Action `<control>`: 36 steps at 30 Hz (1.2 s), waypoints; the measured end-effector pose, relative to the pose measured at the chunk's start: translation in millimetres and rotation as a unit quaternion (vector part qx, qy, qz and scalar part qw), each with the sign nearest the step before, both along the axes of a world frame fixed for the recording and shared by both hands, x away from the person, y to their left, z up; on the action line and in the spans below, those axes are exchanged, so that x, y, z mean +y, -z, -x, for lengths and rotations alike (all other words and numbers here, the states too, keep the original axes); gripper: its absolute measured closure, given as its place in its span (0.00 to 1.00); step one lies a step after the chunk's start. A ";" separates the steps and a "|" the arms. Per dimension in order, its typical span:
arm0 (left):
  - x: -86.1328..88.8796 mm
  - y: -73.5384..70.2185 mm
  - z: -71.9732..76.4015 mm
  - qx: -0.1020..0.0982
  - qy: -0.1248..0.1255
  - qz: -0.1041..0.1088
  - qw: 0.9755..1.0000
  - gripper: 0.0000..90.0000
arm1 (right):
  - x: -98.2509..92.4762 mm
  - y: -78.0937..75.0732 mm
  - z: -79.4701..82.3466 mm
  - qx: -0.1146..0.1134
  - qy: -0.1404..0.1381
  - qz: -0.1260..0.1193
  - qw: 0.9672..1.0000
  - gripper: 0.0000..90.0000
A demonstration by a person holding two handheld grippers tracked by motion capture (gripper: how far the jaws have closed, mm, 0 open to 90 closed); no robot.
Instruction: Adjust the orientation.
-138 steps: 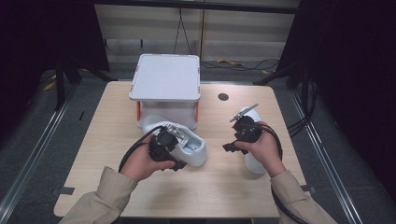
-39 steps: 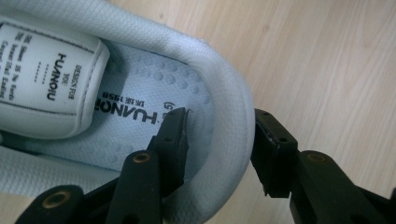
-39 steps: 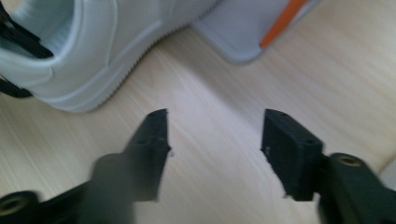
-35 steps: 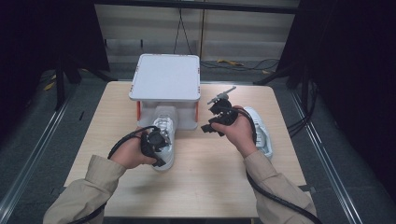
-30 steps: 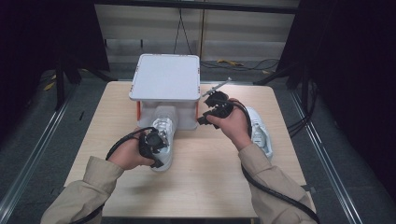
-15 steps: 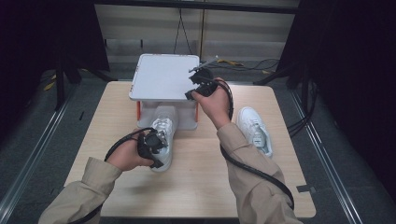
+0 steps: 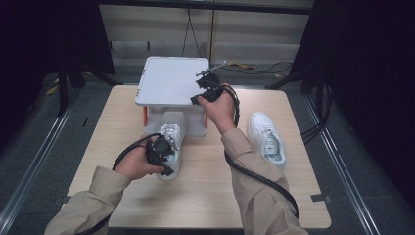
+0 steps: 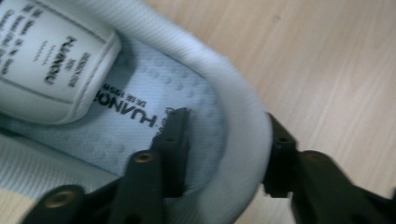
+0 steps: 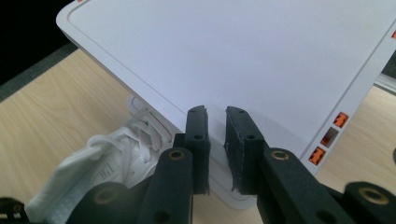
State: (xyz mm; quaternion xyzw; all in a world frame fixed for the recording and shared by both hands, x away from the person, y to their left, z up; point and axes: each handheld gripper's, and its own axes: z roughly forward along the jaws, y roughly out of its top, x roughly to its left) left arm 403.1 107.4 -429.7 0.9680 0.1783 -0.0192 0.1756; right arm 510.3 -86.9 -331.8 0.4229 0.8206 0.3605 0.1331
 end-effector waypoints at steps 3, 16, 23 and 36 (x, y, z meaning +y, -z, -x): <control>-6.3 -3.5 3.3 -0.018 0.025 -0.006 1.000 0.81 | -3.5 1.4 -0.6 0.006 0.004 -0.014 1.000 0.88; 1.1 -17.4 -40.3 -0.060 0.043 -0.007 0.997 0.80 | -4.4 2.2 -0.5 -0.001 -0.008 -0.013 1.000 0.88; 13.4 -13.9 -66.6 -0.065 0.030 -0.013 0.997 0.77 | -3.7 1.9 -0.8 -0.002 -0.011 -0.008 1.000 0.88; 14.0 -15.5 -50.9 -0.102 -0.005 0.009 0.995 0.50 | 0.3 3.8 0.3 -0.008 -0.011 -0.013 1.000 0.88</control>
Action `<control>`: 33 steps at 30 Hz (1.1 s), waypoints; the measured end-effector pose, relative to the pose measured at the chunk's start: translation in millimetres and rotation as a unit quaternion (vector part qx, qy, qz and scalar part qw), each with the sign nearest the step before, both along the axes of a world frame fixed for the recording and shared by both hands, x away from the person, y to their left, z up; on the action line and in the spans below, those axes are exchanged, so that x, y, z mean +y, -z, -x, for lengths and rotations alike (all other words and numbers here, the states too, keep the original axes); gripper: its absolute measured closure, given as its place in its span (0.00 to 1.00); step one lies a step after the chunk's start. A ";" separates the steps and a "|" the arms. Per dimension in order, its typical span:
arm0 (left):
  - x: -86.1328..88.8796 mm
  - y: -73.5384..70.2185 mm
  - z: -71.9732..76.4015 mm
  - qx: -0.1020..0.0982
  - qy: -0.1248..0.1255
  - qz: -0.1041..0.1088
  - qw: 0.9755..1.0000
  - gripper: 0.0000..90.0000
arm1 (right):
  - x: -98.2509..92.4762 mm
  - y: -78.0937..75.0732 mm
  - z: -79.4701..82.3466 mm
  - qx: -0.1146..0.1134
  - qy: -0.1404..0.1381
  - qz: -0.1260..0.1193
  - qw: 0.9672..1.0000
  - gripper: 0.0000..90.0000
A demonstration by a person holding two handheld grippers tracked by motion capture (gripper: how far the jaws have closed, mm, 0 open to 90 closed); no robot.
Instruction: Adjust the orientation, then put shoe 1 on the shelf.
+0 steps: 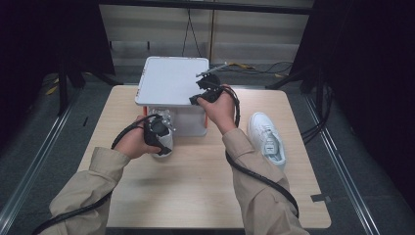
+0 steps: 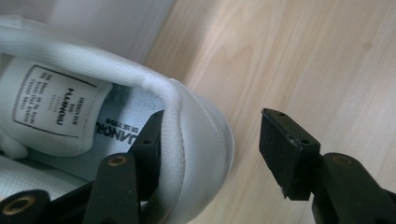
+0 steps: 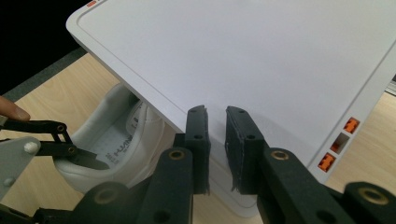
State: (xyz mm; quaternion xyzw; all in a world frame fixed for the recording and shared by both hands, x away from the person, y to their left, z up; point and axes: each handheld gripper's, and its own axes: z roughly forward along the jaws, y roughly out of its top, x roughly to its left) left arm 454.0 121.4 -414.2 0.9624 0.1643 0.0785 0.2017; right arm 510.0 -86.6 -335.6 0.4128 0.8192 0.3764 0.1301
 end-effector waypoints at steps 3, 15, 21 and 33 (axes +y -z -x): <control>1.4 -4.0 0.0 -0.001 -0.015 0.018 1.000 0.46 | -0.1 -0.1 0.2 0.000 0.000 0.001 1.000 0.88; 2.7 -32.5 10.8 -0.001 -0.024 0.054 0.998 0.40 | -1.4 0.5 0.0 0.002 0.000 -0.005 1.000 0.88; 3.4 -35.9 23.6 0.005 -0.002 0.055 0.998 0.45 | -1.1 0.8 0.0 0.002 0.002 -0.007 1.000 0.88; 9.9 9.6 27.0 0.013 0.004 0.000 1.000 0.88 | 0.3 -0.1 -0.1 0.004 0.005 -0.002 1.000 0.88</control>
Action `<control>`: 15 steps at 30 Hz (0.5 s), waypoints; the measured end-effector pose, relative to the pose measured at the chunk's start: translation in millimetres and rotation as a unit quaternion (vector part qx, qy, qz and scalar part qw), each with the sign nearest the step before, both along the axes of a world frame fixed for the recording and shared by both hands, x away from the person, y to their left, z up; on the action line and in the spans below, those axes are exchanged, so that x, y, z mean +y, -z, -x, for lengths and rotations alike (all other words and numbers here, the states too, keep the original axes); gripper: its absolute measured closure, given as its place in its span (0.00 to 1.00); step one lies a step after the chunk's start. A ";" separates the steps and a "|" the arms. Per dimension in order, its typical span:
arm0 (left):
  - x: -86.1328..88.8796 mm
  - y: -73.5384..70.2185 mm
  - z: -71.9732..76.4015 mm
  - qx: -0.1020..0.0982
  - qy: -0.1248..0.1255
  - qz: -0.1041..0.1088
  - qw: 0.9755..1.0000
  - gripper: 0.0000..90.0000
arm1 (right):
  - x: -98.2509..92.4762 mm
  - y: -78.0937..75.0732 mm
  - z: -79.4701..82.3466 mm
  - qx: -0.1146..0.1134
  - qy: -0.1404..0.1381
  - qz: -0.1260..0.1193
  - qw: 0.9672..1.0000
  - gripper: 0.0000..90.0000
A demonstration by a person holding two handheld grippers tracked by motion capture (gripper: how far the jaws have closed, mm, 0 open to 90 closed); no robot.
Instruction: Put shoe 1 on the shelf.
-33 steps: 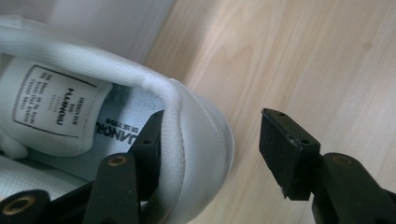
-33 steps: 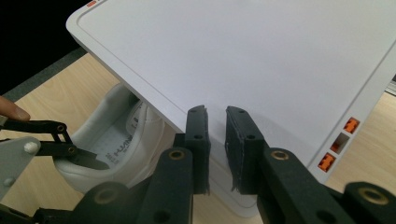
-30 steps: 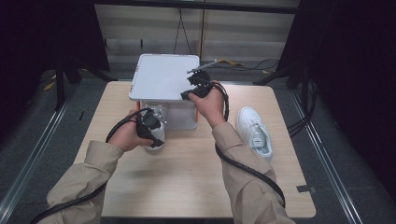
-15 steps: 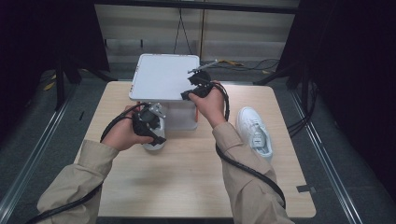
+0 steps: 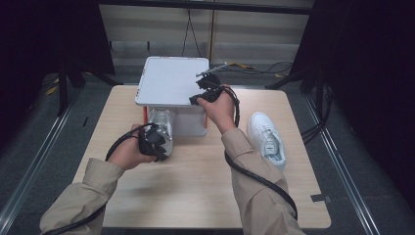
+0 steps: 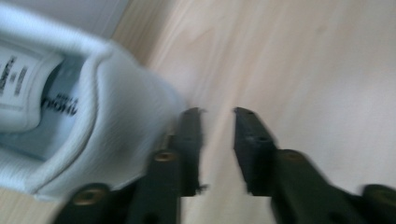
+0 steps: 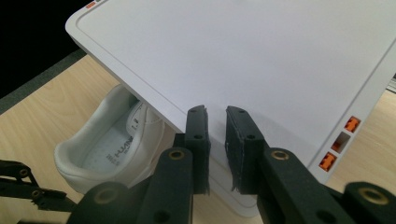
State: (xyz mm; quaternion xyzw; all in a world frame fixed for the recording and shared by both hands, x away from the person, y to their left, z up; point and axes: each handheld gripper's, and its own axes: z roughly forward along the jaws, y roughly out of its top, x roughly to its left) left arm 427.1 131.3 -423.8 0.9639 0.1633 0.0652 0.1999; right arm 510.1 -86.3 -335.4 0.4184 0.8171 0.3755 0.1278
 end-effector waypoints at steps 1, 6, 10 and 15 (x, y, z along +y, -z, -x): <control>0.9 2.2 -1.8 -0.004 -0.008 -0.001 1.000 0.91 | -0.1 0.1 0.1 0.000 -0.001 0.000 1.000 0.88; 1.4 4.2 -6.6 -0.019 -0.020 0.001 1.000 1.00 | -0.8 0.8 0.0 -0.002 -0.002 -0.003 1.000 0.88; 0.7 5.8 -13.8 -0.034 -0.043 -0.009 0.998 1.00 | -1.3 1.2 0.4 -0.005 -0.004 -0.004 1.000 0.88; 2.2 7.5 -26.1 -0.041 -0.055 0.002 0.998 1.00 | -1.8 1.8 0.7 -0.007 -0.005 -0.005 1.000 0.88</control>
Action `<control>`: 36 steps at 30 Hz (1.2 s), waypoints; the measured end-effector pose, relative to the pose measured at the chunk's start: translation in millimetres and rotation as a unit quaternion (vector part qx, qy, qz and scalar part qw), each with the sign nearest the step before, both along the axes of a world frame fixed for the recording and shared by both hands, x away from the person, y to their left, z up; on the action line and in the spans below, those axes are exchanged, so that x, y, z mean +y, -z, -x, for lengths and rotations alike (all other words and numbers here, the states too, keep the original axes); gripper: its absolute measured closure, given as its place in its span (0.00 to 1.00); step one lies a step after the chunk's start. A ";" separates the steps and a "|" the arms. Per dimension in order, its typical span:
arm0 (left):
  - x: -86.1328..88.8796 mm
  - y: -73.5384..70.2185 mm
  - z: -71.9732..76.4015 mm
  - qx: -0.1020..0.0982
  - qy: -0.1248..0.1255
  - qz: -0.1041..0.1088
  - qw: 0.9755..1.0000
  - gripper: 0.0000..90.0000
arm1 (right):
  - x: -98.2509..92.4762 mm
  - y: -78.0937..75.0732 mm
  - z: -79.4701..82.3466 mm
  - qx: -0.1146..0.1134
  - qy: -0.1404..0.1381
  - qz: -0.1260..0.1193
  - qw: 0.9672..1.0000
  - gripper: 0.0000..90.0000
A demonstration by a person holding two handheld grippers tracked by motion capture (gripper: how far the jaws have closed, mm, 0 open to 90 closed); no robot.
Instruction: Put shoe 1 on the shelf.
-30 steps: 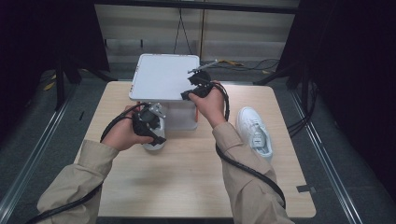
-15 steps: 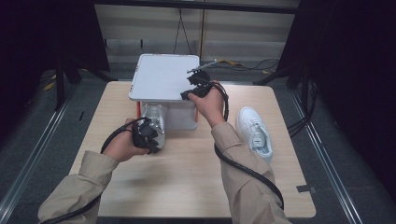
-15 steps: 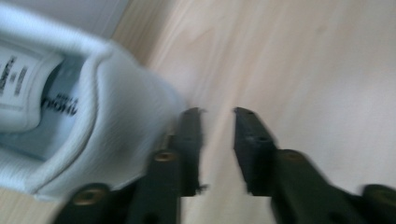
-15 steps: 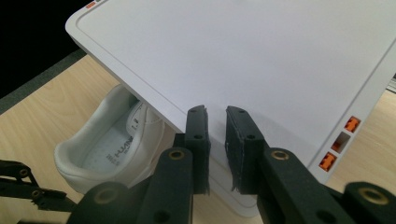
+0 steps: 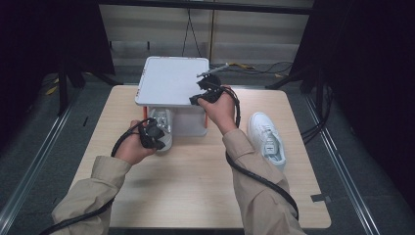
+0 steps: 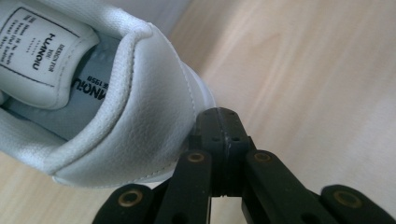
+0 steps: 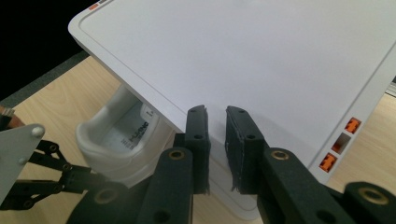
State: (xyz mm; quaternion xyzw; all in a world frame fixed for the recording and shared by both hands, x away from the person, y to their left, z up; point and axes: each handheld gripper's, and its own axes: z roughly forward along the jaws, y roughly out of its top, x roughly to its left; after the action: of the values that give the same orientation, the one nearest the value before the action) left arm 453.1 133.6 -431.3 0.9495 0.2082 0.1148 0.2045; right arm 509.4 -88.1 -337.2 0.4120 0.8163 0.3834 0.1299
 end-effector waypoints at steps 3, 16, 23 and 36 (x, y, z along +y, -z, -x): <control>-0.2 1.7 -7.0 -0.009 -0.014 0.005 1.000 1.00 | -0.3 0.2 -0.1 0.001 -0.001 -0.002 1.000 0.88; -2.6 5.0 -29.7 -0.031 -0.050 0.005 0.998 1.00 | 0.4 0.1 0.2 -0.003 -0.003 0.002 1.000 0.88; -6.8 5.8 -35.9 -0.037 -0.059 0.003 0.998 1.00 | 0.2 0.4 0.8 -0.006 -0.004 0.002 1.000 0.88; -4.1 4.0 -18.2 0.002 -0.096 0.031 0.995 0.71 | -3.5 1.6 5.3 -0.018 0.001 0.004 1.000 0.74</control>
State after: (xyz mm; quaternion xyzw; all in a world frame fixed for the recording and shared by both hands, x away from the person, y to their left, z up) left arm 471.3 129.5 -435.3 0.9185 0.3025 0.1260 0.2214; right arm 504.1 -91.6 -338.8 0.4051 0.8150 0.3876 0.1462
